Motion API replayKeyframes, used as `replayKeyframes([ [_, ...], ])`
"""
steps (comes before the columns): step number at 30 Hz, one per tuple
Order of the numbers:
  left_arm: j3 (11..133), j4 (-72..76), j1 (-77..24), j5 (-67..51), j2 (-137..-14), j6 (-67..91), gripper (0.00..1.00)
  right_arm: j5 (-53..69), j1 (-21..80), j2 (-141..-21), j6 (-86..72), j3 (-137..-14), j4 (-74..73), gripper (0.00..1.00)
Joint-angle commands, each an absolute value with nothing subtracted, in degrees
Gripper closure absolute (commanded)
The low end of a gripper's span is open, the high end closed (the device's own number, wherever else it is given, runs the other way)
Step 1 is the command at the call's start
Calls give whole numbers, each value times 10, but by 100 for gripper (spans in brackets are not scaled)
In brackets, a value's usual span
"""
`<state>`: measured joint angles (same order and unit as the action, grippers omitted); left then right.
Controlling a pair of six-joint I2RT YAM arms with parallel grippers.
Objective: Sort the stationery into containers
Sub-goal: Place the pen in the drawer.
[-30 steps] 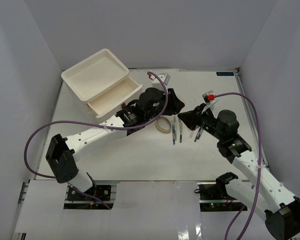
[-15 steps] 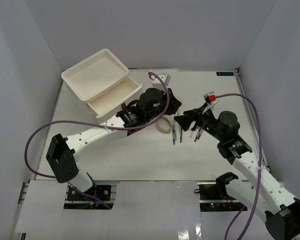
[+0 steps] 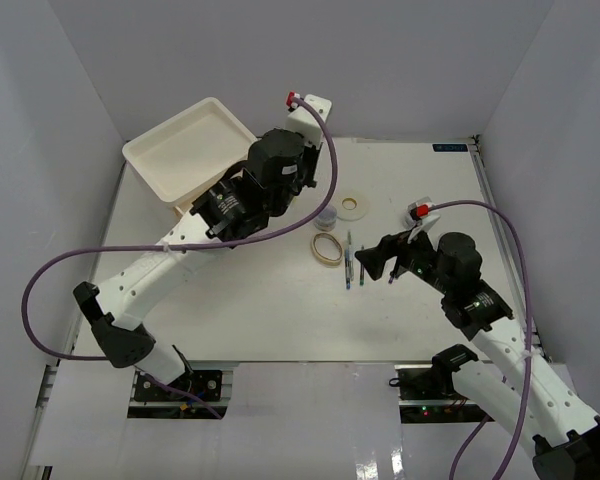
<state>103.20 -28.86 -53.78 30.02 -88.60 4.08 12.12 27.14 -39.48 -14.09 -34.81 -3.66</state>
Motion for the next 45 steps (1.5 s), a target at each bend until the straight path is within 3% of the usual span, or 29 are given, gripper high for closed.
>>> replayKeyframes([
  [1,1055,-369,-520,403,-874,-116,88,112,274,-379,-120,-327,-70,5],
  [12,1012,-360,-339,342,-906,-207,88,119,274,-367,-126,-296,-77,5],
  [20,978,-357,-316,285,-923,-190,82,115,274,-392,-120,-298,-75,5],
  [27,959,-361,-311,269,-916,-168,59,96,274,-428,-121,-315,-75,4],
  [32,954,-347,-311,231,-889,-146,32,60,274,-488,-120,-362,-95,3],
  [36,949,-344,-311,207,-855,-97,15,26,274,-569,-116,-409,-107,0],
  [38,946,-342,-311,193,-826,-66,7,4,274,-603,-117,-440,-119,9],
  [45,813,-307,-311,113,-680,73,2,-48,279,-778,-123,-521,-143,19],
])
